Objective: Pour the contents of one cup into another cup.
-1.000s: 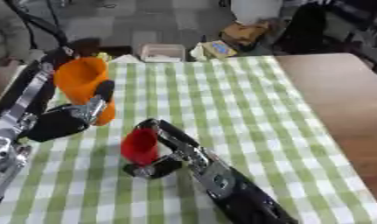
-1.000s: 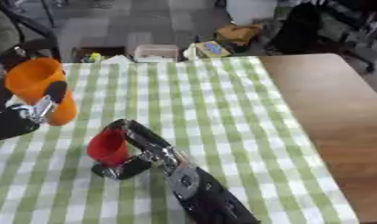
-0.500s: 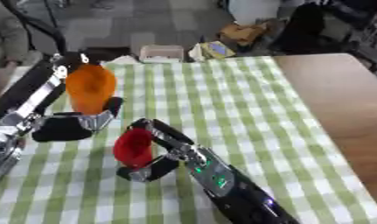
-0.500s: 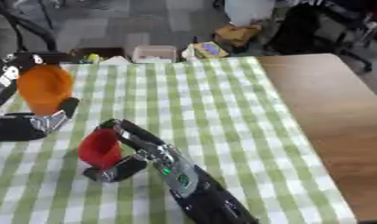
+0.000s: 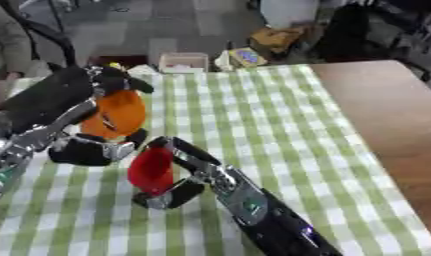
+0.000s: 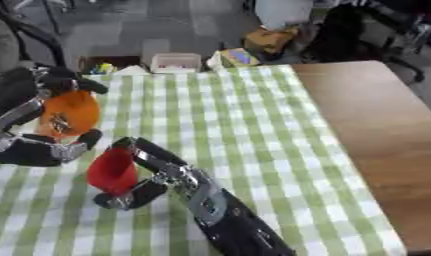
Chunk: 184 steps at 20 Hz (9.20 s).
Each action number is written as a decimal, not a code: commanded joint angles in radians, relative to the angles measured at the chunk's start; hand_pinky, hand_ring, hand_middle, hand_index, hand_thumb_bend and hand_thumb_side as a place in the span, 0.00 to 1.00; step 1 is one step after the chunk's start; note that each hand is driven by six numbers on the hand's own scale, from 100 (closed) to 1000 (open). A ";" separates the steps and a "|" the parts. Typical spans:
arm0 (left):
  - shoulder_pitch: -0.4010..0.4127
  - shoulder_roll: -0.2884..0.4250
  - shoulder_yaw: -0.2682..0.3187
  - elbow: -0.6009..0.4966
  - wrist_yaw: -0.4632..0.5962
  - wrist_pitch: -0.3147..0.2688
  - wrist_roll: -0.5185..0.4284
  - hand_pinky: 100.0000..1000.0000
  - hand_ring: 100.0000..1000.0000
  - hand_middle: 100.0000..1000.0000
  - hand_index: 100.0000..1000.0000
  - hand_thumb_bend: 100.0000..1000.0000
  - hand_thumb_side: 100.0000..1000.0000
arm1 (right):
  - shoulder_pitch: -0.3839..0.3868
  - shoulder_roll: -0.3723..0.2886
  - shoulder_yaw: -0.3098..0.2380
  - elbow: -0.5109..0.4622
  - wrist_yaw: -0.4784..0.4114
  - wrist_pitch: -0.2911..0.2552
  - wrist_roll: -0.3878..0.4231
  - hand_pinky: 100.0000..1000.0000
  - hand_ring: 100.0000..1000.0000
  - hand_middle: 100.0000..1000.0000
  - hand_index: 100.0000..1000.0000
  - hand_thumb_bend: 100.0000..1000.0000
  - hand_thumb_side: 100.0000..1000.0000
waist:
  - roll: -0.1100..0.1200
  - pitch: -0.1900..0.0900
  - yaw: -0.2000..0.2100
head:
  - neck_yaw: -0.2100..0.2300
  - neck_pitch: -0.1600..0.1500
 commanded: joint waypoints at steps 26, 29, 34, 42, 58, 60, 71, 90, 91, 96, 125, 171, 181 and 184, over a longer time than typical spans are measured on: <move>-0.033 0.059 -0.048 -0.005 -0.114 -0.111 -0.191 0.33 0.29 0.30 0.77 0.00 0.05 | -0.012 0.005 -0.002 0.005 -0.015 -0.004 0.010 0.44 0.17 0.14 0.44 0.00 0.00 | 0.006 -0.020 -0.005 | -0.006 -0.011; -0.031 0.065 -0.049 -0.008 -0.115 -0.117 -0.214 0.33 0.29 0.30 0.77 0.00 0.05 | -0.012 0.004 -0.003 0.006 -0.014 -0.004 0.009 0.44 0.17 0.14 0.44 0.00 0.00 | 0.007 -0.020 -0.004 | -0.006 -0.012; -0.033 0.079 -0.050 -0.019 -0.131 -0.131 -0.247 0.33 0.29 0.30 0.76 0.00 0.04 | -0.011 0.002 -0.004 0.008 -0.013 -0.004 0.008 0.43 0.17 0.14 0.44 0.00 0.00 | 0.008 -0.021 -0.004 | -0.007 -0.011; -0.040 0.094 -0.053 -0.034 -0.152 -0.152 -0.291 0.33 0.28 0.28 0.75 0.04 0.04 | -0.008 0.001 -0.005 0.011 -0.008 -0.002 0.001 0.43 0.17 0.14 0.44 0.00 0.00 | 0.011 -0.024 -0.003 | -0.010 -0.011; -0.062 0.092 -0.059 -0.051 -0.218 -0.191 -0.347 0.31 0.27 0.26 0.74 0.13 0.03 | -0.004 0.010 0.008 0.008 -0.031 0.003 0.021 0.43 0.17 0.14 0.44 0.00 0.00 | 0.013 -0.026 -0.002 | -0.015 -0.009; -0.064 0.090 -0.061 -0.048 -0.222 -0.195 -0.349 0.31 0.27 0.26 0.74 0.13 0.04 | -0.002 0.012 0.011 0.007 -0.035 0.004 0.025 0.43 0.17 0.14 0.44 0.00 0.00 | 0.013 -0.027 -0.001 | -0.015 -0.009; -0.086 0.072 -0.073 -0.038 -0.242 -0.217 -0.361 0.29 0.25 0.25 0.73 0.16 0.04 | 0.001 0.014 0.017 0.007 -0.045 0.007 0.036 0.42 0.17 0.14 0.44 0.00 0.00 | 0.014 -0.028 -0.002 | -0.016 -0.010; -0.110 0.054 -0.091 -0.025 -0.266 -0.251 -0.361 0.30 0.26 0.25 0.72 0.20 0.03 | -0.002 0.013 0.019 0.011 -0.042 0.006 0.034 0.45 0.19 0.17 0.45 0.00 0.00 | 0.015 -0.029 -0.006 | -0.018 -0.011; -0.113 0.052 -0.092 -0.026 -0.271 -0.255 -0.364 0.30 0.26 0.25 0.71 0.20 0.03 | -0.002 0.013 0.019 0.012 -0.042 0.006 0.034 0.45 0.19 0.17 0.45 0.00 0.00 | 0.015 -0.029 -0.006 | -0.019 -0.011; -0.125 0.049 -0.098 -0.024 -0.288 -0.273 -0.387 0.30 0.25 0.24 0.71 0.23 0.04 | -0.002 0.012 0.018 0.013 -0.042 0.006 0.034 0.44 0.19 0.17 0.45 0.00 0.00 | 0.016 -0.030 -0.007 | -0.019 -0.012; -0.140 0.052 -0.103 -0.044 -0.336 -0.306 -0.460 0.27 0.24 0.22 0.69 0.30 0.04 | 0.004 0.008 0.014 0.017 -0.038 0.008 0.028 0.43 0.19 0.17 0.45 0.00 0.00 | 0.021 -0.036 -0.003 | -0.027 -0.010; -0.146 0.078 -0.074 -0.125 -0.303 -0.302 -0.501 0.25 0.23 0.21 0.68 0.30 0.04 | 0.005 0.006 0.013 0.022 -0.034 0.008 0.023 0.42 0.18 0.17 0.44 0.00 0.00 | 0.024 -0.040 0.003 | -0.029 -0.012; -0.130 0.037 -0.134 -0.024 -0.333 -0.337 -0.493 0.25 0.23 0.20 0.68 0.27 0.05 | 0.004 0.008 0.013 0.021 -0.036 0.009 0.022 0.42 0.18 0.17 0.44 0.00 0.00 | 0.021 -0.038 -0.002 | -0.026 -0.011; -0.126 0.038 -0.126 -0.023 -0.332 -0.331 -0.483 0.25 0.23 0.21 0.69 0.25 0.03 | 0.005 0.009 0.013 0.021 -0.035 0.010 0.021 0.42 0.18 0.17 0.44 0.00 0.00 | 0.020 -0.038 -0.001 | -0.027 -0.012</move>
